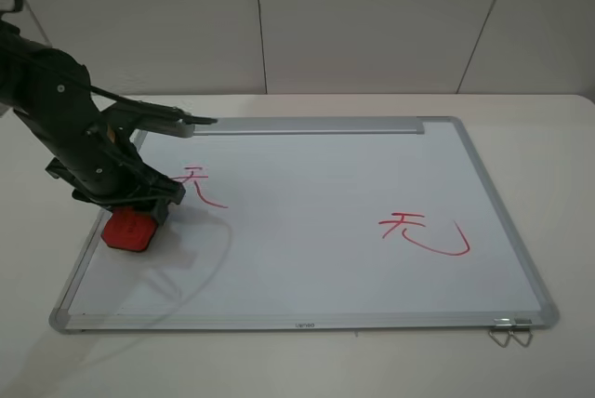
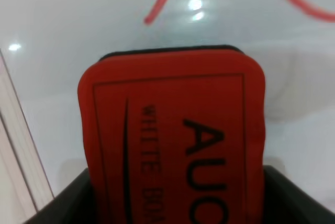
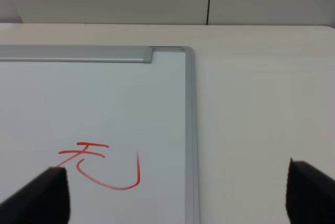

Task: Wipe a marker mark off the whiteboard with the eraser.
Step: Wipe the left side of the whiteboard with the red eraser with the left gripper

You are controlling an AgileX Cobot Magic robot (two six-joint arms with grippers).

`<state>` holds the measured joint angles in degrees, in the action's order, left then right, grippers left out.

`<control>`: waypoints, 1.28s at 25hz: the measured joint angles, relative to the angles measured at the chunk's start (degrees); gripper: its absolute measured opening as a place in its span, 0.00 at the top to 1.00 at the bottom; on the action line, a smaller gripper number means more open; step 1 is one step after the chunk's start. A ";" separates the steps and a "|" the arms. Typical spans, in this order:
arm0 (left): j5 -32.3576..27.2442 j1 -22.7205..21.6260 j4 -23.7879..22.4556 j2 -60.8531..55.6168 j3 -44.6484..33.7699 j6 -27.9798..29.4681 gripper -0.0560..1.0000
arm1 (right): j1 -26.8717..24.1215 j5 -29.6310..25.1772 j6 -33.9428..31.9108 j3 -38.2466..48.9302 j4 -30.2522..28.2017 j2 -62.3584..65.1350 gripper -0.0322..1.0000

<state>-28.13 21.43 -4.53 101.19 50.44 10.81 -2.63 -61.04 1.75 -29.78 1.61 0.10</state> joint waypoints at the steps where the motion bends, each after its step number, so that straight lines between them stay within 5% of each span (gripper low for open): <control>1: -1.55 0.00 -0.07 -0.25 2.32 -0.29 0.41 | 0.00 0.00 0.00 0.00 0.00 0.00 0.28; 11: -11.33 -3.47 1.92 6.72 21.70 -6.47 0.41 | 0.00 0.00 0.00 0.00 0.00 0.00 0.28; 18: -11.23 -6.17 7.29 14.05 23.75 -12.98 0.41 | 0.00 0.00 0.00 0.00 0.00 0.00 0.28; 32: -6.17 -6.29 7.74 19.01 24.04 -13.39 0.41 | 0.00 0.00 0.00 0.00 0.00 0.00 0.28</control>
<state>-34.31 15.14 3.21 120.21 74.48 -2.58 -2.63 -61.04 1.75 -29.78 1.61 0.10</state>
